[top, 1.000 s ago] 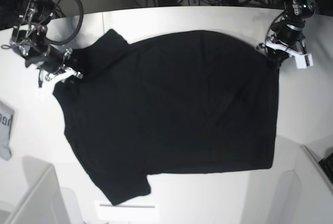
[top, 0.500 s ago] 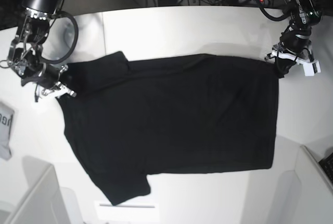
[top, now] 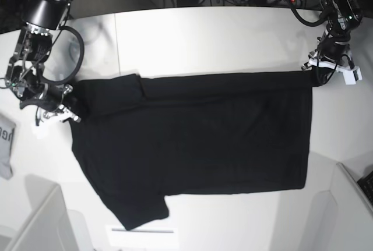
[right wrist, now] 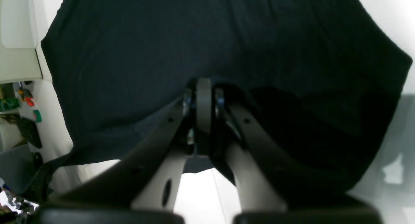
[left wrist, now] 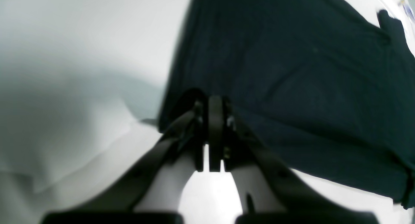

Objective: Fold the T-shirt properly
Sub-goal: 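Drag the shirt toward the robot with both grippers, straightening it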

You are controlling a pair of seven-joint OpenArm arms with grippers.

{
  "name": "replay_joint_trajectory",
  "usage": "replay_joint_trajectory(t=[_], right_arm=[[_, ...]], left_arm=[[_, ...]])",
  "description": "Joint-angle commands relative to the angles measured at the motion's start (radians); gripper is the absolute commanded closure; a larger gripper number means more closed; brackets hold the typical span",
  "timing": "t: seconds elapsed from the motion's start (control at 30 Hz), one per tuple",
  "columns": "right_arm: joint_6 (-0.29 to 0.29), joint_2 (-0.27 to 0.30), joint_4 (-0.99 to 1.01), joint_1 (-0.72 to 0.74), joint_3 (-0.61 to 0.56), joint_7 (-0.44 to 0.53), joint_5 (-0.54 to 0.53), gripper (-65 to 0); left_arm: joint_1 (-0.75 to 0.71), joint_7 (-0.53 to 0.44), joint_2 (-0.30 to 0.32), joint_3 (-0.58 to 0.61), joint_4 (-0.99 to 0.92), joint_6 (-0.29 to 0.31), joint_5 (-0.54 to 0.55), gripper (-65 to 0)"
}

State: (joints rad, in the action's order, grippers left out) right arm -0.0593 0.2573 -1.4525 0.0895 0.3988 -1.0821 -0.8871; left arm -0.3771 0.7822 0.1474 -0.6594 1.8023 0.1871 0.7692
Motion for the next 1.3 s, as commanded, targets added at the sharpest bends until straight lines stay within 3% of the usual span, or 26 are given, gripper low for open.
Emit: replay_joint_trajectory(t=[0.0, 0.17, 0.47, 0.6, 0.83, 1.03, 1.27], right_arm=[[0.000, 0.017, -0.017, 0.025, 0.001, 0.012, -0.019, 0.0], [0.002, 0.018, -0.015, 0.046, -0.090, 0.020, -0.019, 0.0], [-0.001, 0.010, 0.062, 0.097, -0.100, 0.047, 0.092, 0.0], [-0.004, 0.017, 0.063, 0.109, -0.100, 0.047, 0.093, 0.0], [-0.006, 0.010, 0.123, 0.151, -0.103, 0.047, 0.093, 0.0], [-0.006, 0.018, 0.129, 0.183, -0.217, 0.102, 0.093, 0.0], [-0.004, 0.018, 0.220, 0.201, -0.226, 0.121, 0.095, 0.0]], left_arm=[[-0.001, -0.014, 0.010, -0.007, 0.020, 0.005, 0.014, 0.0], [0.000, -0.014, 0.010, -0.009, 0.020, 0.005, 0.011, 0.0], [0.019, -0.014, 0.010, -0.009, 0.018, 0.002, 0.011, 0.0], [0.036, -0.016, 0.011, -0.009, 0.018, -0.041, 0.016, 0.0], [0.054, -0.014, 0.011, -0.007, 0.017, -0.042, 0.011, 0.0], [0.073, -0.014, 0.014, -0.006, -0.006, -0.042, 0.011, 0.0], [0.079, -0.014, 0.016, -0.001, -0.040, -0.042, 0.011, 0.0]])
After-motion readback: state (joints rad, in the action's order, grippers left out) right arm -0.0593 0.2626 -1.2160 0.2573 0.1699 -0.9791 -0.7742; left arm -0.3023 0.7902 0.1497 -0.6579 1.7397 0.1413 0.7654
